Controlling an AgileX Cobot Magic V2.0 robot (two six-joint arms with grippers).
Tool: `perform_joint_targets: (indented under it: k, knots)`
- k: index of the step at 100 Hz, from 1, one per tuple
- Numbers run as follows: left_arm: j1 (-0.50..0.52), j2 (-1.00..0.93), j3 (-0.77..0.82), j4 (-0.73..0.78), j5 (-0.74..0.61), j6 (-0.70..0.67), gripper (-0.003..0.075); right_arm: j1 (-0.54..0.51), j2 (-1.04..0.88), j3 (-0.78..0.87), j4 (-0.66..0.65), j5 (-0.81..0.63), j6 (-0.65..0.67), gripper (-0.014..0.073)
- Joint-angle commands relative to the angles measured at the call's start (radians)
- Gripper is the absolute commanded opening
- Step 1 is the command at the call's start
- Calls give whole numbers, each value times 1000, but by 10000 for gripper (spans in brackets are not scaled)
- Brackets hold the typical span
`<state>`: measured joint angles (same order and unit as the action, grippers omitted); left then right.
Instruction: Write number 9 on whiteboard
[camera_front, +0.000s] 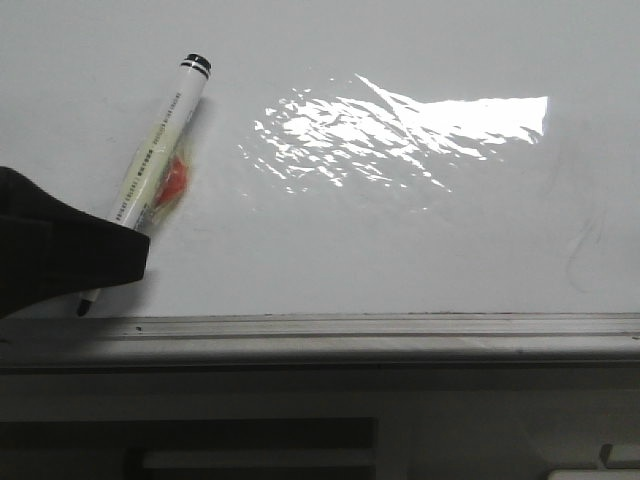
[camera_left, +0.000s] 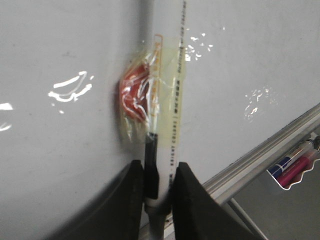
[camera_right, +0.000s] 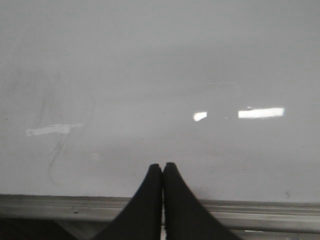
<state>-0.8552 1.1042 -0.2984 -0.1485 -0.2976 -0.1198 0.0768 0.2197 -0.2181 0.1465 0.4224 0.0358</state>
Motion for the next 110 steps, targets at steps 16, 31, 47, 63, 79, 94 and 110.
perform_joint_targets:
  k: [16,31,47,63,79,94,110]
  knots:
    - [-3,-7,-24,-6,-61,-6,-20,184,77,-88,9,5,-36,-67]
    - [-3,-7,-24,33,-63,-6,-20,311,191,-182,9,37,-135,-56]
    - [-7,-7,-24,219,-91,-6,-20,471,347,-311,25,44,-159,160]
    - [-36,-7,-24,447,-195,-6,-20,631,502,-442,25,44,-161,398]
    - [-36,-7,-24,627,-283,-6,-20,738,607,-525,25,15,-161,399]
    - [-36,-7,-24,642,-298,-6,-20,780,671,-571,27,11,-161,399]
    - [-36,-7,-24,643,-307,-6,-20,788,735,-625,76,-17,-161,399]
